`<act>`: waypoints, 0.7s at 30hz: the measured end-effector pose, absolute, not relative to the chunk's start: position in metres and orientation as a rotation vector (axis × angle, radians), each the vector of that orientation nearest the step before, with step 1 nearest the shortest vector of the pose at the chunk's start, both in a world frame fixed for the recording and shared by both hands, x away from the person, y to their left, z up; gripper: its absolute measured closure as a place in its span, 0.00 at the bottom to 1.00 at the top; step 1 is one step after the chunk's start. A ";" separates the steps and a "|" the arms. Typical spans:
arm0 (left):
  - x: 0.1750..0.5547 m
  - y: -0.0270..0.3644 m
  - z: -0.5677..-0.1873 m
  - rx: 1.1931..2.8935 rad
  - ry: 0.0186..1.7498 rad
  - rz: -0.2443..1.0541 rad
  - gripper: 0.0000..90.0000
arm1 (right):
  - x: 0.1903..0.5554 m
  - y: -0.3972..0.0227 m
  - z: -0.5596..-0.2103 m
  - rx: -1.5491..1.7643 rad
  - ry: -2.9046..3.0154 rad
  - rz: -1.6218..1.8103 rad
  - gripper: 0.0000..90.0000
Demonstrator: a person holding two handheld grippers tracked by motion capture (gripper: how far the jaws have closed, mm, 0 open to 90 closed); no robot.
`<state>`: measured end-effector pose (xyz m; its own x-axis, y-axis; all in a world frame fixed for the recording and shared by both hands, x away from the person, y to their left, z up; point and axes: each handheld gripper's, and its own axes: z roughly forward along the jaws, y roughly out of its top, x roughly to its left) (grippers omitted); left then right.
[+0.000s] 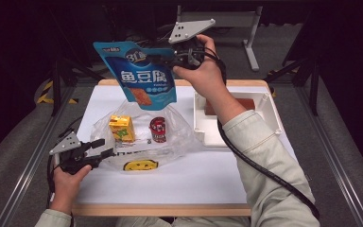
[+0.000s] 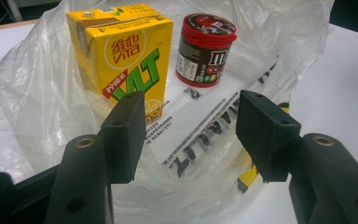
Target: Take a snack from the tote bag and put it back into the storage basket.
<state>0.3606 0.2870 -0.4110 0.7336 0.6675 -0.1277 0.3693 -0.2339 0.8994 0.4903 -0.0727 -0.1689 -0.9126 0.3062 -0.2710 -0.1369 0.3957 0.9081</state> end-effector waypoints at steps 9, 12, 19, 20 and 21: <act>0.361 0.286 -0.412 1.855 0.814 0.339 0.48 | 0.490 -0.101 -0.164 0.197 2.245 1.509 1.00; 0.361 0.286 -0.412 1.857 0.814 0.338 0.48 | 0.491 -0.111 -0.164 0.219 2.237 1.504 1.00; 0.362 0.286 -0.412 1.858 0.812 0.341 0.48 | 0.493 -0.128 -0.163 0.252 2.225 1.493 1.00; 0.361 0.286 -0.412 1.859 0.812 0.341 0.48 | 0.493 -0.130 -0.163 0.254 2.222 1.491 1.00; 0.361 0.286 -0.412 1.859 0.812 0.341 0.48 | 0.493 -0.132 -0.163 0.258 2.221 1.491 1.00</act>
<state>0.3615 0.2859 -0.4122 0.7309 0.6701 -0.1291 0.3770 -0.2388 0.8949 0.4926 -0.1322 -0.1635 -0.8814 0.3939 -0.2609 -0.0923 0.3981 0.9127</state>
